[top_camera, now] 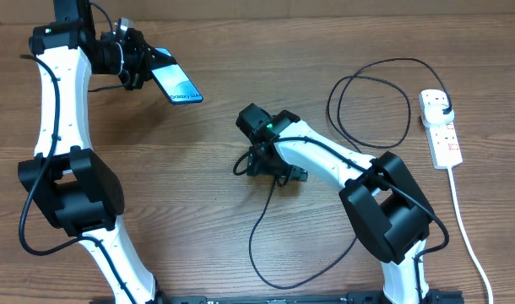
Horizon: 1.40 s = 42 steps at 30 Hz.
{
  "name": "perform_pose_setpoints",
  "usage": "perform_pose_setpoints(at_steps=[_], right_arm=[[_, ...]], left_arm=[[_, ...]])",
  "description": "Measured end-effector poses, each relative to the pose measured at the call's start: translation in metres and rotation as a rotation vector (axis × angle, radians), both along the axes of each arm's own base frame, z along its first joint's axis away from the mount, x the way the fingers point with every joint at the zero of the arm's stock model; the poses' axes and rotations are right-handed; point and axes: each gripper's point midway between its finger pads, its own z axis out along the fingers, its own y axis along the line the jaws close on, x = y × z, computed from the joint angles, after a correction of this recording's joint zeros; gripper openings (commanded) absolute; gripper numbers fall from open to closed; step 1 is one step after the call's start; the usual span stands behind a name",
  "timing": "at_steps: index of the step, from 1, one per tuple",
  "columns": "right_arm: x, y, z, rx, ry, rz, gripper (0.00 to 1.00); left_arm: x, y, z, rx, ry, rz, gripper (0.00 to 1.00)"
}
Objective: Plug charger to phone and switch on socket
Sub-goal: 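Close the right gripper on the cable's connector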
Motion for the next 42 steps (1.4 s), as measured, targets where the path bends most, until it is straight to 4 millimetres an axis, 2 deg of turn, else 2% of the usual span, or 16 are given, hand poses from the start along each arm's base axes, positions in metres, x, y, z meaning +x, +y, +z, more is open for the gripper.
perform_pose_setpoints(at_steps=[18, 22, 23, 28, 31, 34, 37, 42], right_arm=[[0.0010, 0.0017, -0.0074, 0.020, -0.018, -0.001, 0.84], [0.0019, 0.0033, -0.0075, 0.027, -0.022, -0.002, 0.74], [0.0023, 0.0039, -0.0075, 0.030, -0.023, -0.004, 0.68], [0.0017, 0.0041, -0.0077, 0.032, -0.021, -0.008, 0.52], [0.0015, 0.0042, -0.0077, 0.033, -0.019, -0.010, 0.36], [0.0006, 0.0036, -0.0078, 0.031, -0.015, -0.007, 0.24], [-0.0003, 0.0032, -0.0078, 0.029, -0.012, -0.008, 0.16], [-0.0013, 0.0025, -0.0079, 0.026, -0.007, -0.006, 0.09]], left_arm=[[0.0000, 0.0000, 0.0000, 0.000, 0.000, 0.000, 0.04], [0.0000, 0.0000, 0.0000, 0.000, 0.000, 0.000, 0.05], [0.0000, 0.0000, 0.0000, 0.000, 0.000, 0.000, 0.04], [0.0000, 0.0000, 0.0000, 0.000, 0.000, 0.000, 0.05], [-0.0001, 0.0000, 0.0000, 0.000, 0.001, 0.000, 0.05], [-0.0001, 0.0000, 0.0000, 0.000, 0.000, 0.000, 0.04], [0.0000, 0.0000, 0.0000, 0.000, 0.000, 0.000, 0.05], [-0.0001, 0.0000, 0.0000, 0.000, 0.001, 0.000, 0.05]])
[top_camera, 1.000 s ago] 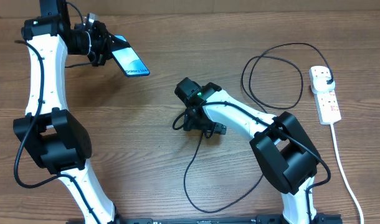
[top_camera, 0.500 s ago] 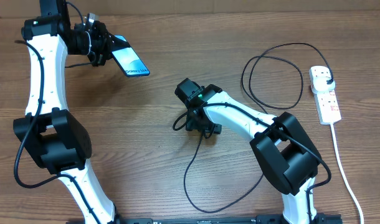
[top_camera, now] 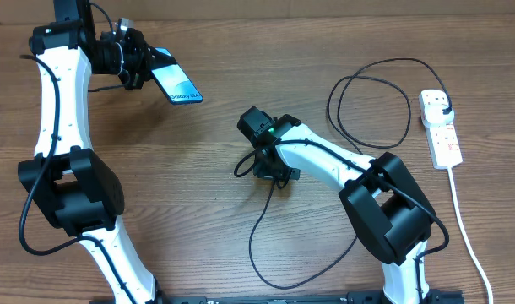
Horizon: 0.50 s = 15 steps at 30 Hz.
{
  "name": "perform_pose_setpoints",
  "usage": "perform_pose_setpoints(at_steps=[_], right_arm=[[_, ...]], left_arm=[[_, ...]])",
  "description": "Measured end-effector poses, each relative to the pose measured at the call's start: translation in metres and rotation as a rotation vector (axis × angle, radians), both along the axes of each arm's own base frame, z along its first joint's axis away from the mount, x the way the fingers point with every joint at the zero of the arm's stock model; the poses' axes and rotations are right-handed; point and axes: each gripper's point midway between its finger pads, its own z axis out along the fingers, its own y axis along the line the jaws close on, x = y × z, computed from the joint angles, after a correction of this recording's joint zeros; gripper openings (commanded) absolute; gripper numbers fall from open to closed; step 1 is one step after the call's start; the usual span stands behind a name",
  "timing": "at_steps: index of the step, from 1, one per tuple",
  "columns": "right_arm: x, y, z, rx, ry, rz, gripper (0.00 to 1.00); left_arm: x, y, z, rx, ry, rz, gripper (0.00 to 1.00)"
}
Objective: Plug charger to phone and switch on socket
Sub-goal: 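Close the right gripper on the cable's connector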
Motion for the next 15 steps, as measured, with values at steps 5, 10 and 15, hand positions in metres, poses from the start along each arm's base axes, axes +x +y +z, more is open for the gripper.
perform_pose_setpoints(at_steps=[5, 10, 15], right_arm=[[-0.0006, -0.0007, 0.0005, -0.003, 0.002, 0.000, 0.04], [-0.0008, -0.0007, 0.0005, -0.002, 0.002, 0.000, 0.04], [-0.0012, -0.0001, 0.0005, 0.004, 0.007, -0.001, 0.04]], left_arm=[[0.0001, 0.0001, 0.0000, 0.001, -0.001, 0.000, 0.05], [0.0001, 0.0000, 0.0000, 0.000, 0.000, 0.000, 0.05], [0.0001, 0.0001, 0.0000, 0.001, -0.001, 0.000, 0.05]])
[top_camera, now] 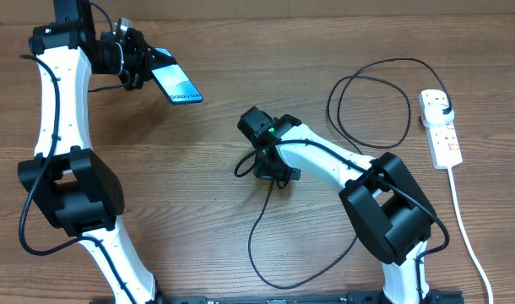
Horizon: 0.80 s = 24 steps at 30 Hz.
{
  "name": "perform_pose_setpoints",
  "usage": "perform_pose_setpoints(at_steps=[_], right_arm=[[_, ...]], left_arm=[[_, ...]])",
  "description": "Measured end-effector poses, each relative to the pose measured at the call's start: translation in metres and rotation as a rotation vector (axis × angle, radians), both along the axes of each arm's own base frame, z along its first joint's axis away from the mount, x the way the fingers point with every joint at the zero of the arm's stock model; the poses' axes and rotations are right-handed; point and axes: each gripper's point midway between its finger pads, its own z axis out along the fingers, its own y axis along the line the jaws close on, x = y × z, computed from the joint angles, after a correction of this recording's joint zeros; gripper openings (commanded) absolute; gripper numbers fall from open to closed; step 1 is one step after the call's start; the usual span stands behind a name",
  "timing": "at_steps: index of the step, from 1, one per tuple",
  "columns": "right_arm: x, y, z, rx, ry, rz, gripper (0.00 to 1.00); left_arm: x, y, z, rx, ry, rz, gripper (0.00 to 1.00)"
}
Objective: Plug charger to phone and switch on socket
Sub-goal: 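Close the right gripper on the cable's connector, then lift the cable end with the right gripper toward the phone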
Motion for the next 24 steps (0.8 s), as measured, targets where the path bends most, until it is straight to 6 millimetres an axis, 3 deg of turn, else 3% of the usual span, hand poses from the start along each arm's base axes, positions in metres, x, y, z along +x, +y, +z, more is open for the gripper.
perform_pose_setpoints(at_steps=[6, 12, 24], right_arm=[[0.001, 0.000, 0.004, 0.072, 0.063, -0.013, 0.04], [0.027, 0.012, 0.025, 0.255, 0.065, -0.015, 0.04], [0.065, 0.057, 0.114, 0.845, -0.002, 0.118, 0.04]], left_arm=[[0.003, -0.001, 0.003, -0.010, -0.019, -0.001, 0.04], [0.010, -0.005, 0.013, -0.047, -0.073, -0.016, 0.04], [0.036, -0.015, 0.055, -0.182, -0.278, -0.060, 0.05]])
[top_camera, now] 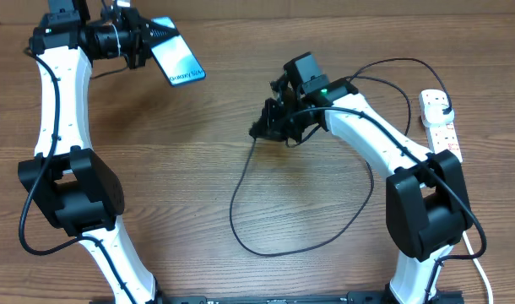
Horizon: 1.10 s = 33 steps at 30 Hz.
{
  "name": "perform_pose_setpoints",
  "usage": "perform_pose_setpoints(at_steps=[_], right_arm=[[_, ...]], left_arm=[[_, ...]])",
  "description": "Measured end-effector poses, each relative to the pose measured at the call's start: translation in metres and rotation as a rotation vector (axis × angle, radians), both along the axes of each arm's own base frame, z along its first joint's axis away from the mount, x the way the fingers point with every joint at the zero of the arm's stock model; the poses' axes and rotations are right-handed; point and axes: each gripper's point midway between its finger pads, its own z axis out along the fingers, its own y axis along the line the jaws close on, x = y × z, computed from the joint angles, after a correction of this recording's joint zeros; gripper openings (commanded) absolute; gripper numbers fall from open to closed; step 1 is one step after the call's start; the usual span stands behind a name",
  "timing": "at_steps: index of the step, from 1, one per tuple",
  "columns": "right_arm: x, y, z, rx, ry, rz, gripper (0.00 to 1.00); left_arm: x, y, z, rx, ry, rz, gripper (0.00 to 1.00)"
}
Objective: Plug charger to phone and switch on socket
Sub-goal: 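Lift the cable end with the right gripper toward the phone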
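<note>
The phone [178,64], its blue screen lit, is held tilted above the table's far left with my left gripper [148,40] shut on its upper end. My right gripper [270,125] hangs over the middle of the table, shut on the free end of the black charger cable [234,203]. From there the cable drops to the table, loops round the front and runs back toward the white power strip [441,128] at the right edge. A plug [444,104] sits in the strip's far socket. The cable's connector tip is hidden among the fingers.
The white lead of the power strip [462,228] trails along the right side toward the front edge. The cable's wide loop [325,245] lies on the wooden table [156,186] between the two arm bases.
My right gripper has gone from low on the table centre to higher and farther back, taking the cable end with it. The cable loop has shifted. The left gripper and phone moved slightly farther back.
At first my right gripper was down on the table centre at the cable end, while the left held the phone aloft. It stayed there through the following two moments, turning a little. Now it holds the cable end up, closer to the phone's side.
</note>
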Motion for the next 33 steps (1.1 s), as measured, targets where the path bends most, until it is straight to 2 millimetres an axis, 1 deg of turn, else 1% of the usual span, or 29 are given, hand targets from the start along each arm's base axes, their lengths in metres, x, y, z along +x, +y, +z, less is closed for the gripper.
perform_pose_setpoints(at_steps=[5, 8, 12, 16, 22, 23, 29, 33], right_arm=[[0.000, 0.026, 0.041, 0.250, -0.070, 0.121, 0.04], [-0.002, 0.038, 0.065, 0.380, -0.121, 0.199, 0.04], [-0.002, 0.047, 0.095, 0.516, -0.208, 0.282, 0.04], [-0.002, 0.053, 0.126, 0.630, -0.299, 0.357, 0.04], [0.002, 0.056, 0.157, 0.710, -0.382, 0.389, 0.04], [0.003, 0.057, 0.165, 0.728, -0.400, 0.391, 0.04], [0.005, 0.058, 0.199, 0.795, -0.433, 0.374, 0.04], [0.005, 0.057, 0.212, 0.822, -0.412, 0.352, 0.04]], left_arm=[[0.011, -0.003, 0.025, -0.053, -0.113, -0.028, 0.05], [0.014, -0.005, 0.038, -0.080, -0.164, -0.044, 0.05], [0.017, -0.005, 0.049, -0.105, -0.198, -0.054, 0.07], [0.018, -0.006, 0.054, -0.122, -0.198, -0.055, 0.08], [0.021, -0.006, 0.061, -0.143, -0.197, -0.048, 0.08], [0.022, -0.005, 0.063, -0.148, -0.197, -0.044, 0.08], [0.027, -0.005, 0.074, -0.179, -0.193, -0.028, 0.07], [0.029, -0.004, 0.084, -0.193, -0.216, -0.025, 0.07]])
